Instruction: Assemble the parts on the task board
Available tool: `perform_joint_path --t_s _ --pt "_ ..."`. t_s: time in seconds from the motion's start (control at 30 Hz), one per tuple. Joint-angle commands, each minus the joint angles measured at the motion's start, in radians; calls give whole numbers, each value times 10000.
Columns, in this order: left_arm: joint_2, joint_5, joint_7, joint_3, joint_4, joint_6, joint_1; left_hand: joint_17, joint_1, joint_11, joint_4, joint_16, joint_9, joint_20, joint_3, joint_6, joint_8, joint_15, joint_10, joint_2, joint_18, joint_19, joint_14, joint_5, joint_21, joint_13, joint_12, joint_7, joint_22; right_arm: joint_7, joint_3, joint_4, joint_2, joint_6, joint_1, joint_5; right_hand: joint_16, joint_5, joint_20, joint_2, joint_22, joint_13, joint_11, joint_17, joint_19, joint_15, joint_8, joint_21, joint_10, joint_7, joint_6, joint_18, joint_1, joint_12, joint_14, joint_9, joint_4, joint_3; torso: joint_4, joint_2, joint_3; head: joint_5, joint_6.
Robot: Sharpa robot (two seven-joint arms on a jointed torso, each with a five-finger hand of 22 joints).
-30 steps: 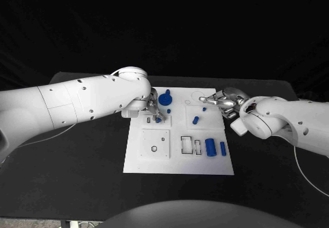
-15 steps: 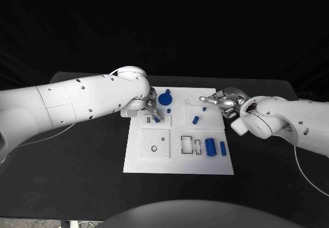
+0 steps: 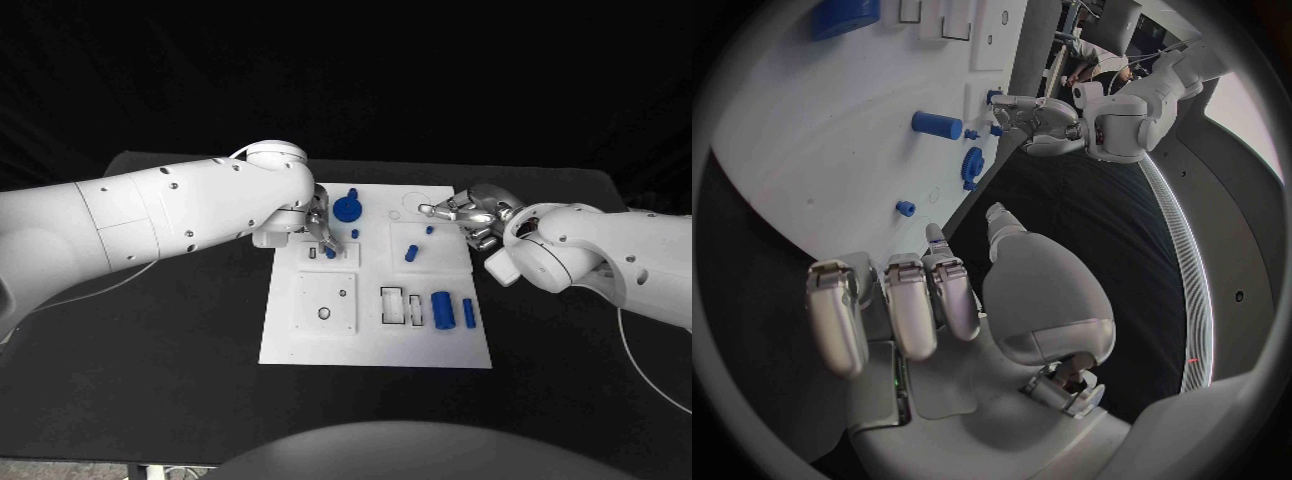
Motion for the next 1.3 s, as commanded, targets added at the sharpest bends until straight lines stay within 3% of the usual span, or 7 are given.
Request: perform_joint_path --t_s 0.03,0.2,0.27,0.43,0.73,1.0,1.3 --pt "-36 -13 -1073 -1 49 -131 -4 2635 -408 64 -1 26 26 -64 -255 50 -38 23 1059 -39 -74 1034 1077 -52 24 2631 64 24 2635 18 -4 4 5 76 -10 -74 41 37 66 112 2633 2614 74 2632 1048 53 42 45 1030 86 -4 -66 25 -50 1041 17 24 -61 -1 8 5 2 9" --pt "-227 -59 -840 5 212 -684 -5 2635 -1465 64 -9 26 99 -40 -1059 109 -29 39 1059 -48 -74 1034 1077 -176 24 2631 64 27 2635 27 -5 1 10 84 -13 -74 41 37 66 112 2633 2614 74 2632 1048 53 42 45 1030 86 -4 -66 25 -50 1041 17 24 -61 -8 9 3 -7 34" --pt "-364 -78 -698 12 334 -981 -4 2635 -1671 60 -7 26 133 -35 -1278 139 -14 34 1059 -6 -74 1034 1077 -407 24 2631 64 18 2635 34 -5 1 11 90 -15 -73 41 37 66 112 2633 2614 74 2632 1048 53 42 45 1030 86 -4 -66 25 -50 1041 17 24 -61 -8 11 3 -10 40" --pt "-851 -97 -410 84 752 -1700 17 2635 -2113 52 5 26 201 -34 -1806 173 -9 29 1059 -48 -74 1034 1077 -486 24 2631 64 15 2635 42 -5 -4 2 99 -19 -70 41 36 70 123 2633 2614 76 2632 1048 55 42 45 1030 88 -6 -66 30 -50 1041 18 26 -62 19 7 2 -28 48" --pt "-1259 -125 -299 202 845 -2116 164 2635 -1982 43 -29 26 231 -33 -1864 206 -2 20 1059 19 -74 1034 1077 -481 24 2631 64 2 2635 35 -5 -29 9 121 -25 -67 41 36 70 123 2633 2614 76 2632 1048 56 42 45 1030 88 -6 -66 31 -50 1041 18 26 -62 -3 -5 5 -1 52" --pt "-1220 -148 -237 243 251 -2042 213 2635 -1563 26 -35 26 259 -38 -1886 238 -9 3 1059 100 -74 1034 1077 -482 24 2631 64 -17 2635 23 -7 -41 13 141 -35 -57 41 36 70 123 2633 2614 76 2632 1048 56 42 45 1030 88 -6 -66 31 -50 1041 18 26 -62 -5 4 7 -5 112" --pt "-815 -151 -118 230 -840 -1839 212 2635 -1235 21 -42 26 270 -47 -1915 234 -39 -10 1059 232 -74 1034 1077 -482 24 2631 64 -25 2635 10 -8 -30 7 158 -40 -48 41 36 70 123 2633 2614 76 2632 1048 56 42 45 1030 88 -6 -66 31 -50 1041 18 26 -62 -5 18 3 -17 207"
